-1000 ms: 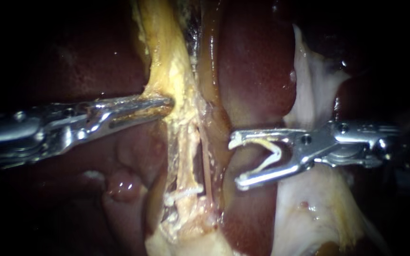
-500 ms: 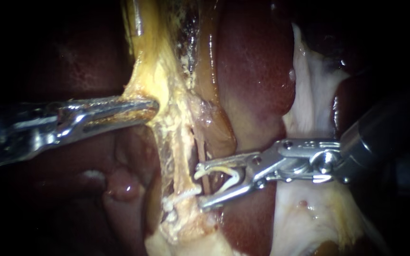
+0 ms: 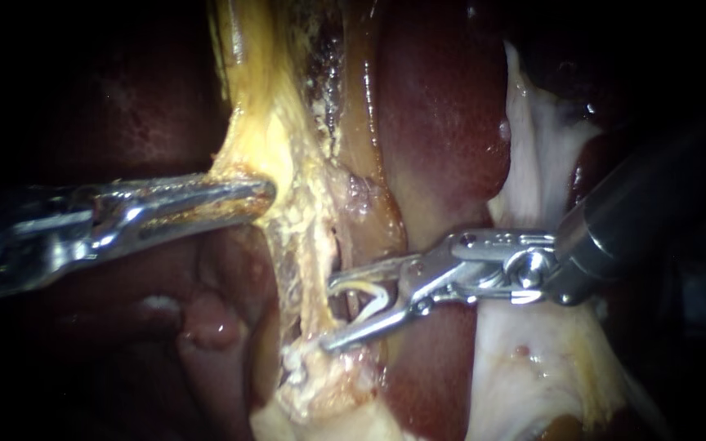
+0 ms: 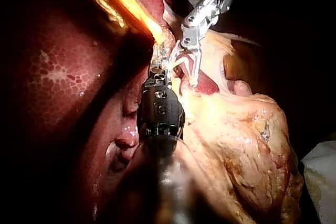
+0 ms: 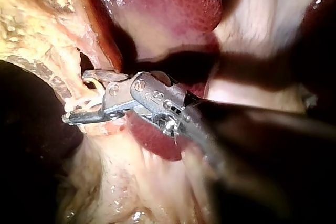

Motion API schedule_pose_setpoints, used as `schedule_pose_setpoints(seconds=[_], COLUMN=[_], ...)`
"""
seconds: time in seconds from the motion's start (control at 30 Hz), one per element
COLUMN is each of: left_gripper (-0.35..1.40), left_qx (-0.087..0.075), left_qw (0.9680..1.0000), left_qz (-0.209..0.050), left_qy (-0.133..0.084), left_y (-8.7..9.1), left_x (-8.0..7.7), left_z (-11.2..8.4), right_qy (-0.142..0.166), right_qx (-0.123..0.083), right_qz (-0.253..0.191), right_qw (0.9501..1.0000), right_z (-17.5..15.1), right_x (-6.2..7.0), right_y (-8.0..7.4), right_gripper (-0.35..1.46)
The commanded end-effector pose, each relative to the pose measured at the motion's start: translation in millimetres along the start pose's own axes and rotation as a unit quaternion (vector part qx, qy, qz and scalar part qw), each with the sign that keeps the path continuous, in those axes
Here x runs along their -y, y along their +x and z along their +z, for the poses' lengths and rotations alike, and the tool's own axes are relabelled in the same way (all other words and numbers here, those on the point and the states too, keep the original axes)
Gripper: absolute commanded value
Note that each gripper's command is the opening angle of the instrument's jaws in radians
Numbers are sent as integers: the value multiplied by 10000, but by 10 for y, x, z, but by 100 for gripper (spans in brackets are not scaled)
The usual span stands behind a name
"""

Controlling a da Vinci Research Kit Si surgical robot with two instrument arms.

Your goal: Clipping second clip left tube

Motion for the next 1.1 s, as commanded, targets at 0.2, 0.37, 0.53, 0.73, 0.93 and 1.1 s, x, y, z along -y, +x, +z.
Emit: schedule_pose_setpoints(seconds=[0.2, 0.37, 0.53, 0.73, 0.93, 1.1], left_gripper=[-35, -35, -35, -35, -35, -35], left_qx=[-2, -1, 1, 2, 1, 1], left_qw=[10000, 10000, 10000, 10000, 10000, 10000], left_qz=[1, 2, 3, 5, 6, 7], left_qy=[4, 4, 0, -2, 1, 2], left_y=[1, 2, 2, 3, 3, 3], left_x=[-1, -2, -2, -2, -3, -4], left_z=[2, 3, 5, 5, 6, 6], right_qy=[256, 337, 344, 349, 272, 270], right_qx=[-70, -87, -80, -73, -118, -113], right_qz=[32, 16, 10, 30, 171, 193], right_qw=[9996, 9994, 9994, 9994, 9994, 9994], right_z=[18, 34, 47, 47, 32, 31], right_x=[1, -1, -2, -2, -3, -8], right_y=[3, 1, -4, -7, -4, -8], right_gripper=[52, 51, 47, 18, -35, -35])
